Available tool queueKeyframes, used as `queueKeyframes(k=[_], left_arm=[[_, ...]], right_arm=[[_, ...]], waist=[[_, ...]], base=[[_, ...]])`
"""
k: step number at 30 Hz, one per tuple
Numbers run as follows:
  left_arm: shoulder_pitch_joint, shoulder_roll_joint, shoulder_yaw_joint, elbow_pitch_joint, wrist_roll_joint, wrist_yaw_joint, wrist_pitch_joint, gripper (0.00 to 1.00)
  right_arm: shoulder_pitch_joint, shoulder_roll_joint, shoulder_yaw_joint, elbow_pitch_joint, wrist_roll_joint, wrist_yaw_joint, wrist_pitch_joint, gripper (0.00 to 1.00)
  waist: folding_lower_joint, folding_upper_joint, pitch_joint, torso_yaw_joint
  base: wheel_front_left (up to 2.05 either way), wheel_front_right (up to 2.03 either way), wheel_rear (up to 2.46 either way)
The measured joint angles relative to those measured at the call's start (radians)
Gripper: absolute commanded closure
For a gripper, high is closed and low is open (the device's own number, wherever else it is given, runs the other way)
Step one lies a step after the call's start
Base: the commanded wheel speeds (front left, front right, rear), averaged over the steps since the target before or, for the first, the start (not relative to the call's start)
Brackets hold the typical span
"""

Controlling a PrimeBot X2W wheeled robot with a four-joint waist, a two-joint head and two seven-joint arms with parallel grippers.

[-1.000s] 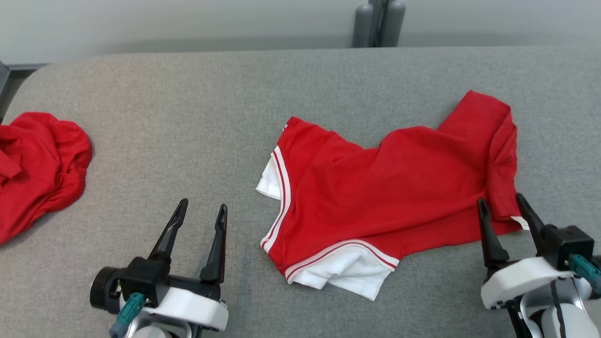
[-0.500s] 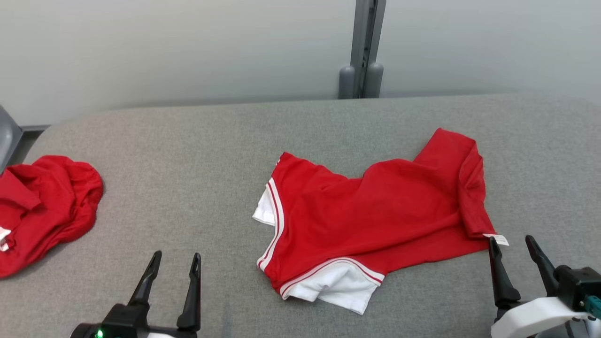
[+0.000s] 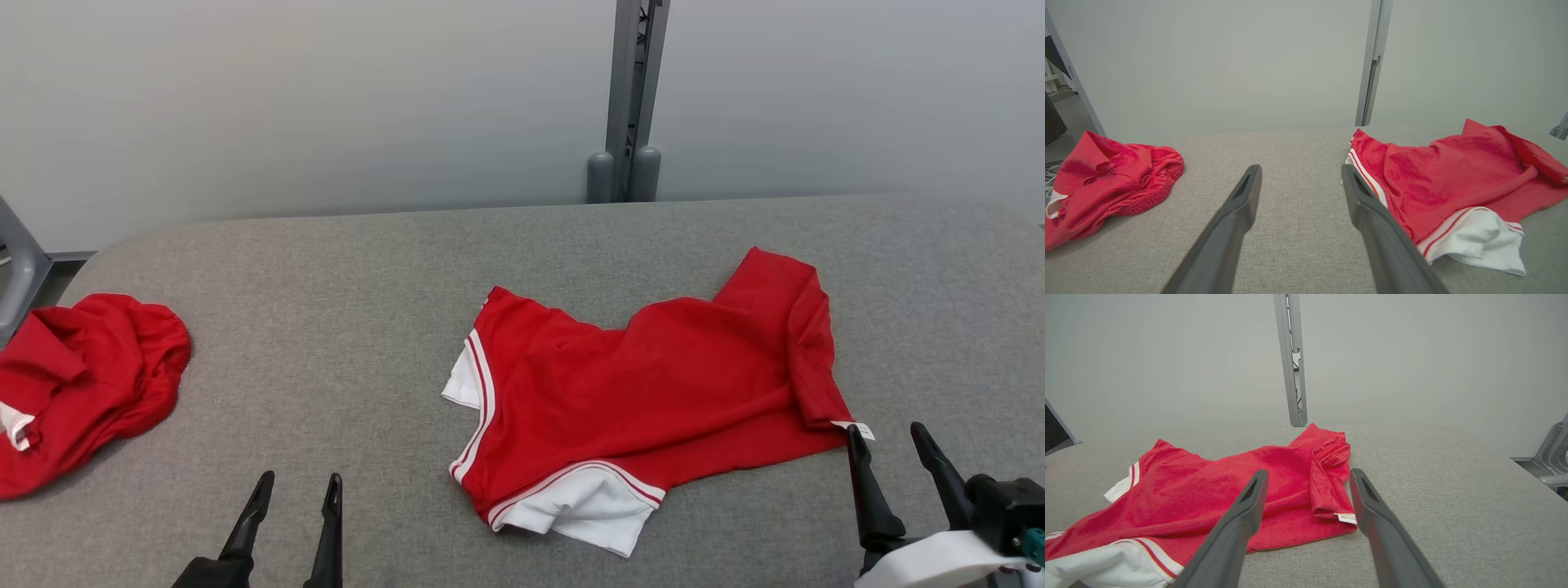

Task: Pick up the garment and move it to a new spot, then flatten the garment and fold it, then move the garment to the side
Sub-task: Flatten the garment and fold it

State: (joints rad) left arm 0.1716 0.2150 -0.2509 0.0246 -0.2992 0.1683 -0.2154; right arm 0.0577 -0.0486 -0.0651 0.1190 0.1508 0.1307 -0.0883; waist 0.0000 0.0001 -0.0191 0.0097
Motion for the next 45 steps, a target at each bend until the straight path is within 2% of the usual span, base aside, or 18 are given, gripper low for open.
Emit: queueKeyframes(k=[12, 19, 26, 32, 43, 44, 45], left_arm=[[-0.012, 0.005, -0.039, -0.019, 0.01, -0.007, 0.021, 0.0], [-0.091, -0.024, -0.177, -0.027, 0.021, -0.1, 0.117, 0.0], [-0.172, -0.067, -0.272, 0.06, -0.011, -0.183, 0.262, 0.0], [-0.214, -0.074, -0.282, 0.116, -0.033, -0.202, 0.309, 0.0], [-0.227, -0.074, -0.278, 0.147, -0.054, -0.201, 0.32, 0.0], [-0.227, -0.074, -0.276, 0.148, -0.055, -0.201, 0.32, 0.04], [-0.228, -0.074, -0.276, 0.148, -0.057, -0.201, 0.321, 0.41]], right_arm=[[0.003, 0.0, 0.003, 0.0, 0.008, 0.0, 0.007, 0.0], [-0.013, 0.0, 0.004, -0.007, 0.008, 0.0, 0.007, 0.0], [-0.048, 0.0, 0.017, -0.005, 0.008, 0.0, 0.007, 0.0], [-0.066, 0.0, 0.012, 0.005, 0.008, 0.0, -0.004, 0.0], [-0.078, 0.0, 0.006, 0.028, 0.016, 0.0, -0.018, 0.0], [-0.081, 0.0, 0.006, 0.028, 0.016, 0.0, -0.019, 0.0], [-0.082, 0.0, 0.007, 0.03, 0.016, 0.0, -0.022, 0.0]], waist=[[0.0, 0.0, 0.008, 0.004], [0.0, 0.0, 0.048, 0.008], [0.0, 0.0, 0.107, -0.015], [0.0, 0.0, 0.145, -0.048], [0.0001, 0.0, 0.168, -0.067], [0.0, 0.0, 0.169, -0.067], [0.0, 0.0, 0.169, -0.066]], base=[[0.0, 0.0, 0.0], [0.0, 0.0, 0.0], [0.0, 0.0, 0.0], [0.0, 0.0, 0.0], [0.0, 0.0, 0.0], [0.0, 0.0, 0.0], [0.0, 0.0, 0.0]])
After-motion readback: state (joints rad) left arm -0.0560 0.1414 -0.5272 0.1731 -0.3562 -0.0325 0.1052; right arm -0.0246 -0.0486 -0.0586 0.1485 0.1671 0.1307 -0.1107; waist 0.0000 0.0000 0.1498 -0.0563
